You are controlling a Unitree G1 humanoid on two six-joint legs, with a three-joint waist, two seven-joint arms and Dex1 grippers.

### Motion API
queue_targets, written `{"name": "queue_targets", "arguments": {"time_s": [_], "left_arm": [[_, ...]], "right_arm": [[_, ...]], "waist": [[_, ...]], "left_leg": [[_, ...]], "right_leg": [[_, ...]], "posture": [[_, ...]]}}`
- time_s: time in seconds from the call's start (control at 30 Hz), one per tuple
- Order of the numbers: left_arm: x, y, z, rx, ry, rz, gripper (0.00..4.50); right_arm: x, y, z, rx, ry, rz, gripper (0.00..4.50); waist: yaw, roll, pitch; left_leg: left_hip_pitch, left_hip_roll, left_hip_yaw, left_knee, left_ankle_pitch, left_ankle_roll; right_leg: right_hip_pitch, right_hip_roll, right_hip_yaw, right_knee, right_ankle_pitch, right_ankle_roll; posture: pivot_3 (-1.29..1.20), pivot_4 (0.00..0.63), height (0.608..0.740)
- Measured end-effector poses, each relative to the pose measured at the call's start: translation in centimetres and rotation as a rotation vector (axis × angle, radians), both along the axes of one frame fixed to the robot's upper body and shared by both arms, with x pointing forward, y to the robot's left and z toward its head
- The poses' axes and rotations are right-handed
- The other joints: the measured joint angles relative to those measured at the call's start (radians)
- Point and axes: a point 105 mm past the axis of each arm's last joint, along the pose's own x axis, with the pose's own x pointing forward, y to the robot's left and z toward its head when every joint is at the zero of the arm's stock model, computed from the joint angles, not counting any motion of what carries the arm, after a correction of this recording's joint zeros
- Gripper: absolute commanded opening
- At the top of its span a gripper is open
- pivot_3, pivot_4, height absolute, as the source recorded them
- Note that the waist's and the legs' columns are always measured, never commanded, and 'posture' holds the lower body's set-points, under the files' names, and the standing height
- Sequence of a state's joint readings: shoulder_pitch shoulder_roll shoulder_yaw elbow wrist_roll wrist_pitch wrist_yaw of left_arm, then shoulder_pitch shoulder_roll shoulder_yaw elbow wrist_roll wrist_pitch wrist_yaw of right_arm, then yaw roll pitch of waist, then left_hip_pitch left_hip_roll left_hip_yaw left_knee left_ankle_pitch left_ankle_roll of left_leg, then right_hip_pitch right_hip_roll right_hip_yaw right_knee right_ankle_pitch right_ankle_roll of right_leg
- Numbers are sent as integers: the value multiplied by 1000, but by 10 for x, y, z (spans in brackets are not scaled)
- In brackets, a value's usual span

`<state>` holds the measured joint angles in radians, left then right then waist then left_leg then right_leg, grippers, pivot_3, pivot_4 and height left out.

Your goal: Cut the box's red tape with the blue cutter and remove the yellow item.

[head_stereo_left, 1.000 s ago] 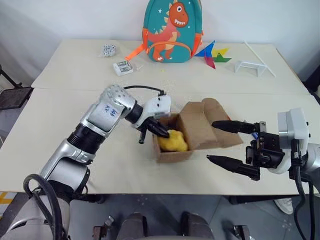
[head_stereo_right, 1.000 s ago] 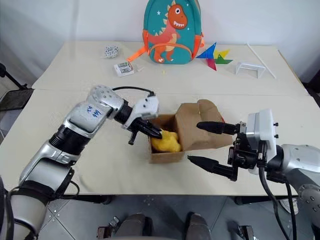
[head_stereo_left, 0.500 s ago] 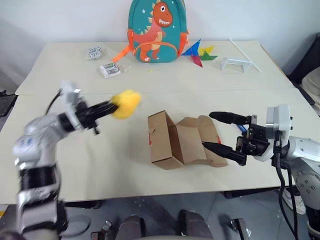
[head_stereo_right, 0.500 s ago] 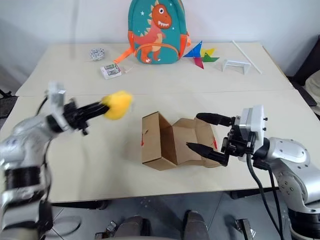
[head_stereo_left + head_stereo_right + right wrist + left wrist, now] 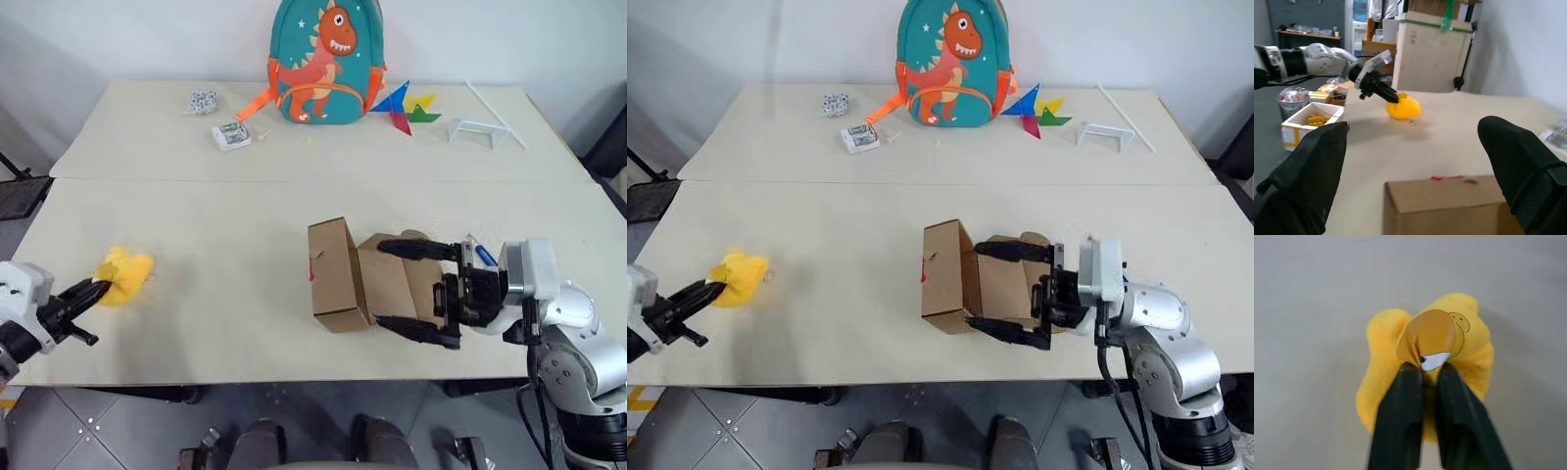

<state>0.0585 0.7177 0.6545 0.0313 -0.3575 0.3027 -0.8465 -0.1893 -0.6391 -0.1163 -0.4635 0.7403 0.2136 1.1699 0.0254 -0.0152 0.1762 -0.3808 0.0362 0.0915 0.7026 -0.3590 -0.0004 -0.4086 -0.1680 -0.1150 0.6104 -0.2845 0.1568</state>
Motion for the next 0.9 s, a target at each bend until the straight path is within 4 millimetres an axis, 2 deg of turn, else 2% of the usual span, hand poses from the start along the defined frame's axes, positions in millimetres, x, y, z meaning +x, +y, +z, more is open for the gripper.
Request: {"name": "queue_targets", "arguments": {"time_s": [0.2,0.3,0.43,0.5,0.67,0.8,0.9], "left_arm": [[1,-9,8,-54,-34,-49,2954],[0,-14,16,-147,-35,-105,3812],[-2,26,46,-136,-67,-61,3812],[-7,27,55,-103,-63,-108,3812],[-39,12,33,3,68,-264,3812],[-65,6,19,116,66,-294,3812],[-72,-1,6,99,31,-267,3812]], "right_arm": [[0,-13,-3,-44,24,-43,4500],[3,-15,0,-24,40,-61,4500],[8,-10,20,18,30,-43,4500],[10,-13,18,8,51,-37,4500],[7,-27,7,-49,93,-51,4500],[0,-44,-10,-107,136,-102,4500],[-5,-51,-25,-131,143,-142,4500]], "waist": [[-4,0,0],[-6,0,0],[-20,0,0],[-24,0,0],[-28,0,0],[-27,0,0],[-26,0,0]], "left_leg": [[4,0,2,-3,0,0],[5,1,3,-3,0,0],[7,2,4,-5,0,-1],[7,2,6,-6,-2,-1],[8,6,10,-6,-8,-3],[10,8,15,-6,-10,-3],[11,9,16,-3,-10,-2]], "right_leg": [[1,0,1,1,0,0],[1,0,2,1,0,-1],[0,1,1,2,-1,-3],[0,1,0,2,-1,-3],[-1,1,-8,1,-1,-3],[0,1,-11,-1,-2,-3],[1,1,-10,-2,-2,-4]], "posture": [[0,150,740],[0,150,740],[0,150,740],[0,150,740],[0,150,740],[0,150,740],[0,150,740]]}}
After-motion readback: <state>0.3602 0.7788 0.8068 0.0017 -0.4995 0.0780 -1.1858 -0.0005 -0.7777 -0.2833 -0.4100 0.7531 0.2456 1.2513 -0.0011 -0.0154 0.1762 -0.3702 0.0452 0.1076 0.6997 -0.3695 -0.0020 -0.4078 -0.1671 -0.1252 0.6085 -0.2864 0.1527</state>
